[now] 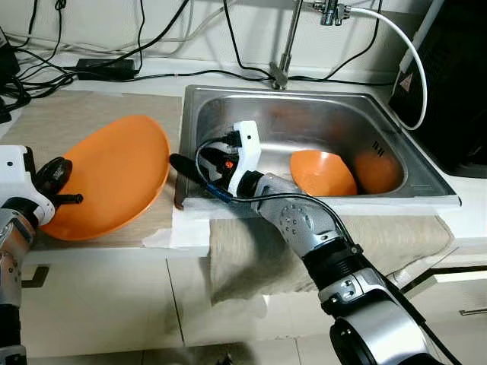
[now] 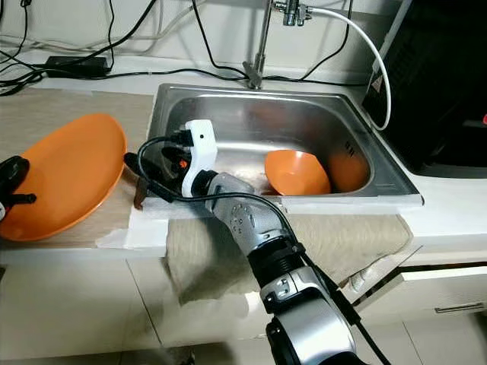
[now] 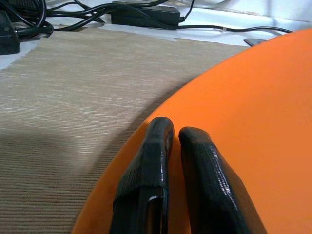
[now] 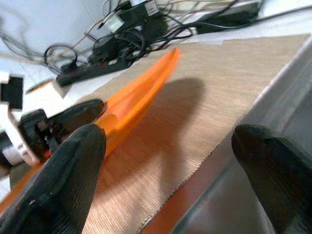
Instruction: Kitchen organization
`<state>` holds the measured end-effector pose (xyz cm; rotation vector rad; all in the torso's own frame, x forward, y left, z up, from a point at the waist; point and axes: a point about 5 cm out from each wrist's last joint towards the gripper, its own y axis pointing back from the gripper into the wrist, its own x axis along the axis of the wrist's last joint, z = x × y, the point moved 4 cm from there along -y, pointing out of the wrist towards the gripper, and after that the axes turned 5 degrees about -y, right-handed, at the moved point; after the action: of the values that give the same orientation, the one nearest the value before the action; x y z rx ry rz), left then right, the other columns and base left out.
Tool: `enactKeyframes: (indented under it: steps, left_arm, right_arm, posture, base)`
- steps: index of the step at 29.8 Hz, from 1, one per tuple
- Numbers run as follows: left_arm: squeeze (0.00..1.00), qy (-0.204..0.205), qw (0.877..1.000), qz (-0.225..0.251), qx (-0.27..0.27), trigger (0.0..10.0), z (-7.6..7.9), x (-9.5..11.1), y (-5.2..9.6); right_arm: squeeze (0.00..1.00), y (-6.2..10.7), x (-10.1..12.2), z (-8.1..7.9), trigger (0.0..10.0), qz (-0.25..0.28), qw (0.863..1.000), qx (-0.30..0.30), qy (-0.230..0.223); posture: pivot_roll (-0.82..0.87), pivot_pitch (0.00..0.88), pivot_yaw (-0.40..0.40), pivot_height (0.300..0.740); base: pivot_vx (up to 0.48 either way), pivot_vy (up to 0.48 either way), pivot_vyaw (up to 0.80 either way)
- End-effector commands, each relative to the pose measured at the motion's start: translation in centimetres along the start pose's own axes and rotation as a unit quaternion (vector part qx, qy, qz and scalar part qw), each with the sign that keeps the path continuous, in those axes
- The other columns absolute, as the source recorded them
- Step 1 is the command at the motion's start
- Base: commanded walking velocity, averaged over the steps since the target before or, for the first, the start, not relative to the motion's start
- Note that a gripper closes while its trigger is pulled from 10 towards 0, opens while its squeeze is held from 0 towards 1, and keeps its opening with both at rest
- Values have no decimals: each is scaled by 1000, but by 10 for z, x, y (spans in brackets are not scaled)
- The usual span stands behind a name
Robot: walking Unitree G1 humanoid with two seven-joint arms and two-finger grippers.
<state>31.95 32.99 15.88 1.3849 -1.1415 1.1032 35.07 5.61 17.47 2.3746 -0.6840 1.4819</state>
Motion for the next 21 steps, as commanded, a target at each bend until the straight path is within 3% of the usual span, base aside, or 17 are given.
enactKeyframes:
  steps: [1, 7, 11, 13, 18, 21]
  left_arm:
    - [0, 24, 997, -79, -12, 10000, 11, -42, 0]
    - [0, 24, 997, -77, -13, 10000, 12, -41, -2]
    - [0, 27, 997, -74, -11, 10000, 12, -41, 0]
    - [0, 27, 997, -74, -10, 10000, 12, -42, 0]
    - [0, 28, 997, -77, -6, 10000, 10, -44, 4]
    - [0, 28, 997, -78, -5, 10000, 9, -44, 4]
  right_arm:
    - [0, -31, 16, -58, 10000, 2, 994, 101, 49]
    - [0, -27, 12, -56, 10000, -45, 985, 132, 106]
    - [0, -25, 8, -55, 10000, -61, 980, 143, 121]
    - [0, -25, 8, -55, 10000, -63, 980, 143, 120]
    - [0, -26, 8, -46, 10000, -54, 990, 117, 57]
    - [0, -28, 11, -43, 10000, -43, 993, 105, 42]
  posture:
    - [155, 0, -111, 740]
    - [156, 0, -112, 740]
    - [165, 0, -122, 740]
    - [165, 0, -123, 740]
    - [170, 1, -123, 740]
    - [168, 2, -117, 740]
  base:
    - [0, 0, 0]
    - [0, 0, 0]
    - [0, 0, 0]
    - [0, 0, 0]
    - [0, 0, 0]
    - [0, 0, 0]
